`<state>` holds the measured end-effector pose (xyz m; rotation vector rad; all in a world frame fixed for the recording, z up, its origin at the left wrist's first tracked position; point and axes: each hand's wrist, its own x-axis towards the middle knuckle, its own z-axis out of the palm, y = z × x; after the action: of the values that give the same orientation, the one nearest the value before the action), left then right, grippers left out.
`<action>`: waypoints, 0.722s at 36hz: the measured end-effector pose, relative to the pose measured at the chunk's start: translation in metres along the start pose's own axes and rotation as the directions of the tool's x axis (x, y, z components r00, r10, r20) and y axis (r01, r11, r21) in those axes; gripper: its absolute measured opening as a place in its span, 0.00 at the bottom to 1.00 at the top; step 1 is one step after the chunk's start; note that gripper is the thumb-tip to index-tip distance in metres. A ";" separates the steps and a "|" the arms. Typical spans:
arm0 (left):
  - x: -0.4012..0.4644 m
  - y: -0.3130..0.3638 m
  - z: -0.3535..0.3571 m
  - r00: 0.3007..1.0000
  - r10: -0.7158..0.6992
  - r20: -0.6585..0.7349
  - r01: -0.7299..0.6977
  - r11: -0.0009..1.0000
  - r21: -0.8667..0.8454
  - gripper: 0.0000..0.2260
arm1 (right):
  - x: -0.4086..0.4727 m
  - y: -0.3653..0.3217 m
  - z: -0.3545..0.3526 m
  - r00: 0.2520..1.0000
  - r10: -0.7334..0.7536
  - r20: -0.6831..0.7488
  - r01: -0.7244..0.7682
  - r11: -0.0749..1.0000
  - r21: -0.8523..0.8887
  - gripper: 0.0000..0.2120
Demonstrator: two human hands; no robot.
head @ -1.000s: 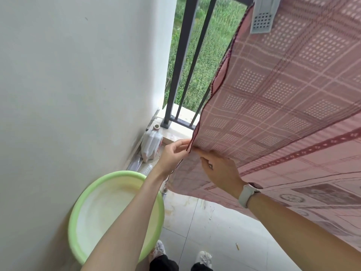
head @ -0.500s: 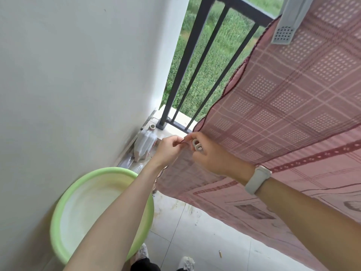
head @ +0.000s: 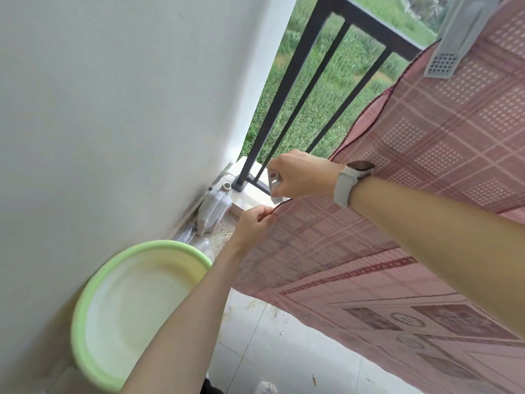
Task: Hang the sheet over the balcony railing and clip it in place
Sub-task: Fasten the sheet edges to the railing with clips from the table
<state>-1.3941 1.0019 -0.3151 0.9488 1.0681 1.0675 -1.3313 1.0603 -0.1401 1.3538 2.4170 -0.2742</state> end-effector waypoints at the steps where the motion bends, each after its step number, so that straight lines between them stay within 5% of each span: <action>1: 0.001 -0.001 0.000 1.000 0.005 -0.007 -0.005 1.000 0.026 0.08 | 0.000 0.000 0.000 1.000 0.006 -0.002 -0.006 1.000 -0.004 0.14; 26: -0.005 -0.003 0.000 0.989 0.057 -0.138 -0.044 0.995 0.094 0.04 | -0.008 0.001 0.005 0.999 -0.017 0.035 0.028 0.940 -0.340 0.13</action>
<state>-1.3938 0.9963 -0.3164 0.9889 1.2225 1.1487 -1.3253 1.0530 -0.1417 1.1566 2.3186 0.1152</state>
